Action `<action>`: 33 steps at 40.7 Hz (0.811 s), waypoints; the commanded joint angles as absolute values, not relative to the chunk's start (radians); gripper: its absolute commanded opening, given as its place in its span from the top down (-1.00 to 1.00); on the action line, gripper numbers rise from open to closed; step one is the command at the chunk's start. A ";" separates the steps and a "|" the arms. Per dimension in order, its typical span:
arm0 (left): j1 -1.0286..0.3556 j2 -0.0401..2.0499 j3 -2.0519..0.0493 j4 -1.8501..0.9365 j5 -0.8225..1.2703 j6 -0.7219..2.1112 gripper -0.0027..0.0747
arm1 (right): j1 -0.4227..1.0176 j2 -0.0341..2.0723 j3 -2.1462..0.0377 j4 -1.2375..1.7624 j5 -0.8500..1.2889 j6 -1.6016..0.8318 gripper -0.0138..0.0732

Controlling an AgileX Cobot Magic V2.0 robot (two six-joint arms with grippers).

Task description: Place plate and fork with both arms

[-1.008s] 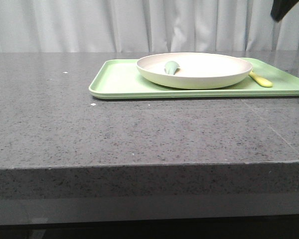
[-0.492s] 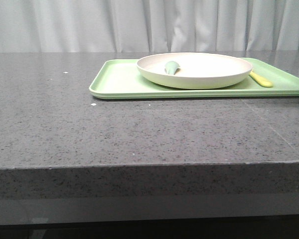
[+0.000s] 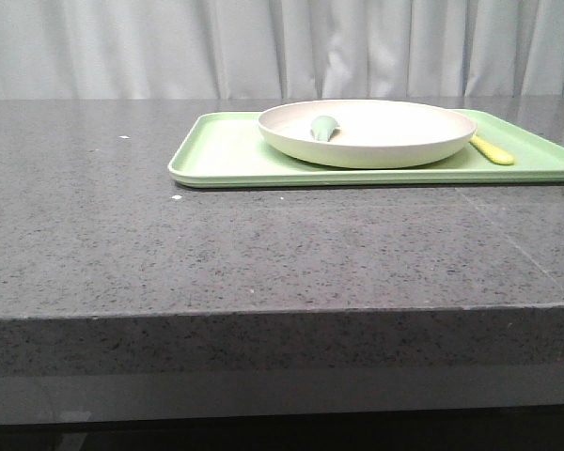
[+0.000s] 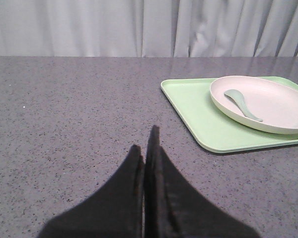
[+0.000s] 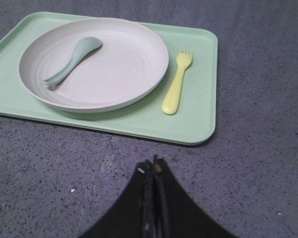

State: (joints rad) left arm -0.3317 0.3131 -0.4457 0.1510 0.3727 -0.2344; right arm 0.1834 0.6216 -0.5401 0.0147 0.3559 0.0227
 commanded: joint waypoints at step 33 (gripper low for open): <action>-0.330 0.321 -0.472 0.155 0.294 -0.243 0.98 | 0.184 0.166 -0.366 -0.006 0.214 0.012 0.95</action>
State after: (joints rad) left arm -0.3317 0.3131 -0.4457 0.1510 0.3727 -0.2344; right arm 0.1834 0.1568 -0.3410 0.0083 0.3043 0.0188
